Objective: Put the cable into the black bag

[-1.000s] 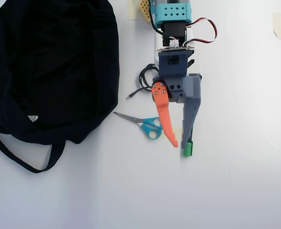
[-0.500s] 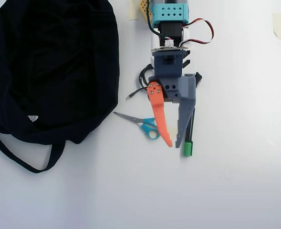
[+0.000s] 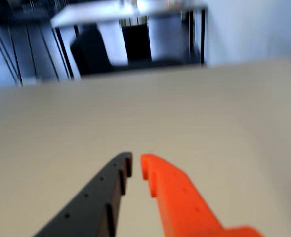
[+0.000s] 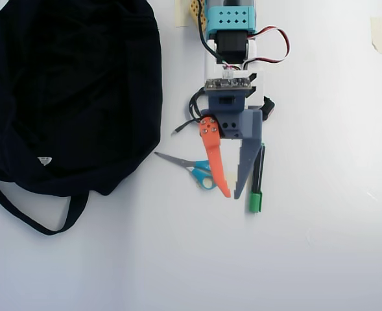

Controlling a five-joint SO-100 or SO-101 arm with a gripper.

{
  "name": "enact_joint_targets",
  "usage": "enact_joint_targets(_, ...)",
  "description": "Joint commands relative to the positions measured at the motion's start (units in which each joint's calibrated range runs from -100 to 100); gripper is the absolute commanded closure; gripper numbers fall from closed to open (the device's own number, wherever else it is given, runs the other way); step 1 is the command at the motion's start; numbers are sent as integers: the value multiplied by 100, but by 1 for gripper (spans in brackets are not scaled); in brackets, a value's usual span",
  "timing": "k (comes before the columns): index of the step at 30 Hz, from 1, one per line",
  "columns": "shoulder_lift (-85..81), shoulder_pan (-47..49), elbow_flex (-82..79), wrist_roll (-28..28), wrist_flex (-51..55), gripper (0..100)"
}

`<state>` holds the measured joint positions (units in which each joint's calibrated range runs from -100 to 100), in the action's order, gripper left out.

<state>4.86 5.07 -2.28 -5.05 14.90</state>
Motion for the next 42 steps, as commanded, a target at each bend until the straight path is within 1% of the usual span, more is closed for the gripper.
enact_joint_targets(1,-361,24,147,18,887,98)
enact_joint_targets(10,-1083,24,147,18,2911,98)
enact_joint_targets(24,-1183,301,147,23,5806,98)
enact_joint_targets(30,-1183,398,120,13,6684,98)
enact_joint_targets(36,-1166,331,120,28,7339,98)
enact_joint_targets(42,-1174,361,111,34,7709,98)
